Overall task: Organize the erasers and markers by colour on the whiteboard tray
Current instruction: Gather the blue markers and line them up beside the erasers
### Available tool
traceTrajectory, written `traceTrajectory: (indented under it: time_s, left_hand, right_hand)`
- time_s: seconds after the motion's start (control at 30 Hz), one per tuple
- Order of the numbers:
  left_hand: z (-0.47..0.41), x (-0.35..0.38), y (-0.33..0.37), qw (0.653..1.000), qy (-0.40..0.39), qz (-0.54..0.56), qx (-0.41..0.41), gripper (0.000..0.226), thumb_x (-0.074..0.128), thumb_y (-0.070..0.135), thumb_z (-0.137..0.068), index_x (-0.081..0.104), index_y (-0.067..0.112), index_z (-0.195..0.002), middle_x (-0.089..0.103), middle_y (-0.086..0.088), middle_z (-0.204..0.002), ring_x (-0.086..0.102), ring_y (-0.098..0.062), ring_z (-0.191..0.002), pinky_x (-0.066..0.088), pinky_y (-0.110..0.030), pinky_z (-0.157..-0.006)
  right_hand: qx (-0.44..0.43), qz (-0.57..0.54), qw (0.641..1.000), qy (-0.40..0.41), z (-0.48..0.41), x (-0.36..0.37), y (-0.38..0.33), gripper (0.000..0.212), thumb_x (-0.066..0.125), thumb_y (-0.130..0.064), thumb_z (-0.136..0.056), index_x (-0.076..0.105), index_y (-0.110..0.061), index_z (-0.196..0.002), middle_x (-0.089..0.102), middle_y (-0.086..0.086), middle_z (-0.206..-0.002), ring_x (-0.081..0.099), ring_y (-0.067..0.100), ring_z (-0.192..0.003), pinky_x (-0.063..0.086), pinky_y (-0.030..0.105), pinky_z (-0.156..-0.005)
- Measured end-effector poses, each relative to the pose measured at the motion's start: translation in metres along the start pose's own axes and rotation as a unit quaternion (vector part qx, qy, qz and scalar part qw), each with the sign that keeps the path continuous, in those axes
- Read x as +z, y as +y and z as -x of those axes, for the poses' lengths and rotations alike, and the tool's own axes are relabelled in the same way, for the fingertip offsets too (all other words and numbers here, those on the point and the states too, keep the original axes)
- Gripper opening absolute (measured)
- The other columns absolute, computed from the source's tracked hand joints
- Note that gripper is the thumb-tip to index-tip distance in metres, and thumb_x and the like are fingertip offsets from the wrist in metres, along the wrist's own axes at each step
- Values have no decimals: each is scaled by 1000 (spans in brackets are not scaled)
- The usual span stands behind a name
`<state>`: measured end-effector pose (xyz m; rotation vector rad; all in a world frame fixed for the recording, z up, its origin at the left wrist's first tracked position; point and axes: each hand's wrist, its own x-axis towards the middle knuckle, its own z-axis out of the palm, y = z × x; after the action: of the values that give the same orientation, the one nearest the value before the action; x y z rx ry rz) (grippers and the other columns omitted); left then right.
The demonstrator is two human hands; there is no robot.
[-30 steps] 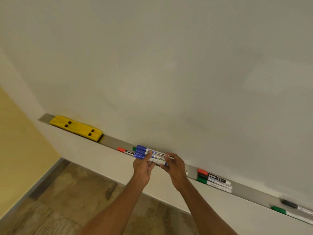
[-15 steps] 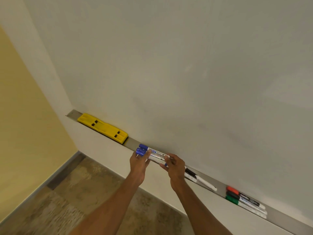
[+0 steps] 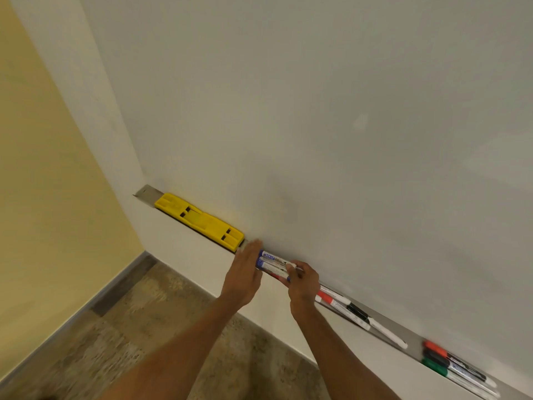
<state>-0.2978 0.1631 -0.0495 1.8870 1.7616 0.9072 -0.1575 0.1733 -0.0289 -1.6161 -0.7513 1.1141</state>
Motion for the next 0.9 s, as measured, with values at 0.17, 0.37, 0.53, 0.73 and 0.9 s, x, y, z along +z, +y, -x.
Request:
traceTrajectory:
  time_s: [0.17, 0.37, 0.53, 0.73, 0.9]
  left_hand:
    - [-7, 10, -10, 983, -86, -140, 82, 63, 41, 7, -93, 12, 6, -149, 10, -8, -158, 7, -25, -147, -6, -29, -113]
    - [-10, 15, -15, 969, -128, -175, 118, 79, 79, -2, -52, 54, -3, -127, 59, -17, -130, 56, -33, -120, 40, -42, -97]
    - [-10, 12, -12, 972, -132, -152, 121, 73, 70, -9, -63, 47, -4, -133, 50, -19, -138, 48, -38, -127, 40, -49, -99]
    - [-11, 14, -13, 970, -140, -161, 112, 73, 75, -9, -59, 52, -5, -128, 56, -19, -132, 52, -37, -123, 47, -45, -94]
    - [-10, 16, -14, 967, -141, -184, 109, 78, 79, -5, -54, 54, -1, -127, 58, -16, -131, 55, -31, -122, 44, -38, -96]
  right_hand:
    - [4, 14, 1000, 9, -2, 14, -2, 12, 59, -2, -88, 61, 2, -100, 63, 18, -92, 63, 27, -78, 57, 18, -50]
    - [15, 79, 997, -2, -8, 25, 0, 18, 58, -2, -88, 59, 3, -106, 62, 18, -99, 65, 30, -88, 59, 31, -65]
    - [-26, 185, 982, -12, -10, 31, 2, 15, 56, -8, -90, 61, -3, -104, 67, 16, -99, 66, 28, -84, 59, 41, -76]
    - [-30, 268, 962, -30, -7, 29, -2, 22, 52, -1, -88, 54, -5, -109, 63, 18, -106, 63, 29, -92, 57, 40, -81]
    - [-55, 324, 943, -55, -3, 24, -3, 20, 50, -4, -92, 48, -6, -112, 58, 11, -99, 60, 23, -88, 54, 31, -77]
